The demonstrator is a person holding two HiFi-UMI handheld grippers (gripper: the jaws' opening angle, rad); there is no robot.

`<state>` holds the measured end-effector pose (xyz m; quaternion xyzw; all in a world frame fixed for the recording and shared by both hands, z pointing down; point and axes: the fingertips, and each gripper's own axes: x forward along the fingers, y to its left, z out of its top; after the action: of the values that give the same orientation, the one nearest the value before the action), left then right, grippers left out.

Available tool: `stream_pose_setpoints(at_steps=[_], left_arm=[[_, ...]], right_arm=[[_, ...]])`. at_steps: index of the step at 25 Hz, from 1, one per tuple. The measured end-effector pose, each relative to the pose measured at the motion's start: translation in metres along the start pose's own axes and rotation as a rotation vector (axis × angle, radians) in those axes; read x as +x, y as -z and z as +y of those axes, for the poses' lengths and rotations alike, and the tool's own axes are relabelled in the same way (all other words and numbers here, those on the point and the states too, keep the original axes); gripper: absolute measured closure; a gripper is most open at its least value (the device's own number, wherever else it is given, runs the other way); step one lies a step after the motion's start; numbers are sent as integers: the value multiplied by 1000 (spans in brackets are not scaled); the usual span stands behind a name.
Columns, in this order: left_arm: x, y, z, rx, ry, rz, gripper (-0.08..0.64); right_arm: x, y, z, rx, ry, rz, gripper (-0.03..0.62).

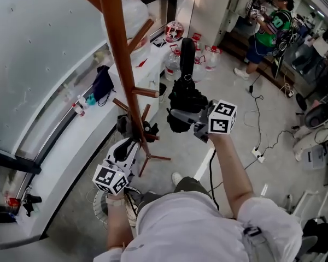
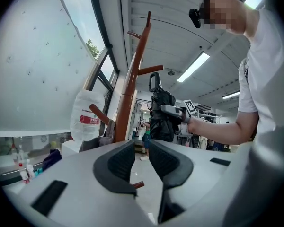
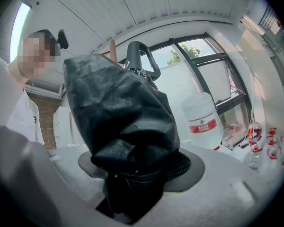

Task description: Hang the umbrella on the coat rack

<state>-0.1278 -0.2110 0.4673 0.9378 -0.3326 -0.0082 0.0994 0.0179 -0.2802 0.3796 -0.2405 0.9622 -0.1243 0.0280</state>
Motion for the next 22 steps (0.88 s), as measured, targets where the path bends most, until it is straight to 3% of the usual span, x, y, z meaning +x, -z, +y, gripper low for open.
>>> stream_pose_setpoints(at_steps=[10,22], left_arm=[[22,-22,6,33,-68,-34,486],[16,-25,12,38,-163,-47,486]], right_arm=[[30,-56,-11,-66,-221,14,304],[66,-78,9,-145,-413,61,304]])
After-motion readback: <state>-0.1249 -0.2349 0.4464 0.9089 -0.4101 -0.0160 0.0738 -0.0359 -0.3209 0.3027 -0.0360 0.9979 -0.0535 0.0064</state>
